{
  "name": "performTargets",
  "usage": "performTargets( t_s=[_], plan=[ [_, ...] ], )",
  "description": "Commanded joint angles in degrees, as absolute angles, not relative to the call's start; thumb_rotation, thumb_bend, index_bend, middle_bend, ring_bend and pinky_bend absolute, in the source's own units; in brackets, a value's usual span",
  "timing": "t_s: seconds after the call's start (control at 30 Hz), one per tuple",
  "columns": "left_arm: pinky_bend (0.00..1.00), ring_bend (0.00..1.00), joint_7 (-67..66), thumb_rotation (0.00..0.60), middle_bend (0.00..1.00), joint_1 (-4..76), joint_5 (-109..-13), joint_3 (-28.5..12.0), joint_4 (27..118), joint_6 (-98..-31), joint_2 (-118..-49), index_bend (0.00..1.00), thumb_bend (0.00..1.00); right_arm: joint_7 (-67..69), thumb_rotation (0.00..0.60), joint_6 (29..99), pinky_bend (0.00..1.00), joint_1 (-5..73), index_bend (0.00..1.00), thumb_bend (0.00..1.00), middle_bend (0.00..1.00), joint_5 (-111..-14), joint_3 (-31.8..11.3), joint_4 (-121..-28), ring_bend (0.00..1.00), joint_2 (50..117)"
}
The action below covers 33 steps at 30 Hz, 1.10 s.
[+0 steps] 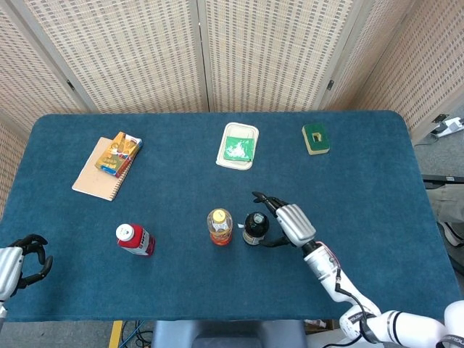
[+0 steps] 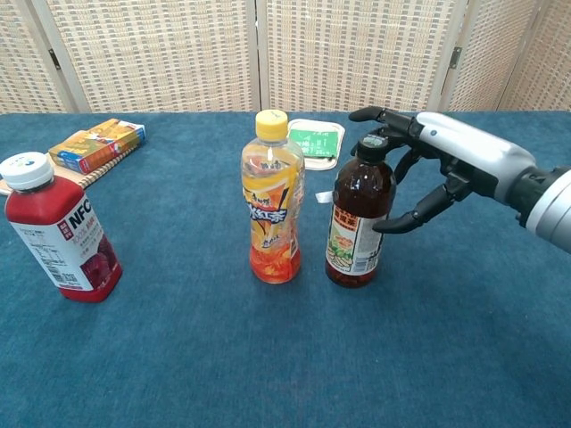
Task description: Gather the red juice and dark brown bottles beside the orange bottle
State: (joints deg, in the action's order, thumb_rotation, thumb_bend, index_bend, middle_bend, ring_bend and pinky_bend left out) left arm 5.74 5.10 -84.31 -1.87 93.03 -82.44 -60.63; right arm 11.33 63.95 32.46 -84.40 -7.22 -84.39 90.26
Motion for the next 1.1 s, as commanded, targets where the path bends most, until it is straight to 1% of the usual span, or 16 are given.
performTargets(
  t_s=[0.03,0.17,0.43,0.63,0.7,0.8,0.87,0.93,1.03,1.1],
  plan=[
    [0.74,0.45,5.6,0.6,0.4,5.1,-84.3,-1.9,93.0,-82.4,-60.7,0.35,0.37,10.2,0.6,64.6,0.36,31.9,0.02,0.0,0.2,-84.9,-6.8,-87.0,0.18,88.0],
    [0.74,0.45,5.4,0.6,0.4,5.2,-84.2,-1.8,93.0,-82.2,-60.9,0.35,0.37,8.0,0.6,65.8,0.35,30.9,0.0,0.0,0.18,-85.8,-6.1,-91.3,0.17,83.8],
    [0.74,0.45,5.0,0.6,0.4,5.5,-84.8,-1.6,93.5,-81.8,-61.3,0.35,0.37,2.2,0.6,68.3,0.34,27.7,0.0,0.0,0.18,-87.4,-3.6,-101.5,0.16,72.0],
    [0.74,0.45,4.4,0.6,0.4,6.2,-85.3,-1.7,94.3,-81.4,-62.1,0.35,0.37,-0.8,0.6,72.0,0.34,24.2,0.0,0.0,0.18,-90.0,-1.2,-105.0,0.16,65.2],
    [0.74,0.45,4.8,0.6,0.4,6.5,-85.7,-1.8,94.3,-81.4,-62.5,0.33,0.36,0.2,0.6,73.4,0.34,23.0,0.0,0.0,0.18,-91.3,-0.3,-105.4,0.16,63.7],
    [0.74,0.44,5.8,0.6,0.4,7.3,-85.6,-1.8,94.9,-79.8,-62.6,0.24,0.25,2.5,0.6,76.1,0.34,20.9,0.0,0.0,0.19,-93.7,1.2,-105.3,0.16,61.5],
    [0.73,0.41,6.7,0.6,0.38,8.2,-85.4,-1.9,95.6,-78.3,-62.5,0.18,0.16,3.8,0.6,78.3,0.34,19.5,0.0,0.0,0.19,-95.5,2.0,-104.7,0.16,60.6],
    [0.69,0.35,7.7,0.6,0.32,9.2,-85.0,-2.1,96.3,-76.7,-62.4,0.13,0.11,4.5,0.6,80.5,0.34,18.2,0.0,0.0,0.19,-97.2,2.6,-104.1,0.16,60.1],
    [0.6,0.27,9.7,0.6,0.2,10.6,-84.2,-2.4,97.9,-74.0,-62.0,0.06,0.06,5.1,0.6,83.3,0.34,16.6,0.0,0.0,0.19,-99.2,3.2,-103.0,0.16,59.9],
    [0.55,0.22,11.2,0.6,0.14,11.5,-83.8,-2.6,98.7,-72.4,-61.8,0.03,0.05,5.8,0.6,84.5,0.34,15.8,0.0,0.0,0.19,-100.1,3.5,-102.6,0.16,59.8]
  ],
)
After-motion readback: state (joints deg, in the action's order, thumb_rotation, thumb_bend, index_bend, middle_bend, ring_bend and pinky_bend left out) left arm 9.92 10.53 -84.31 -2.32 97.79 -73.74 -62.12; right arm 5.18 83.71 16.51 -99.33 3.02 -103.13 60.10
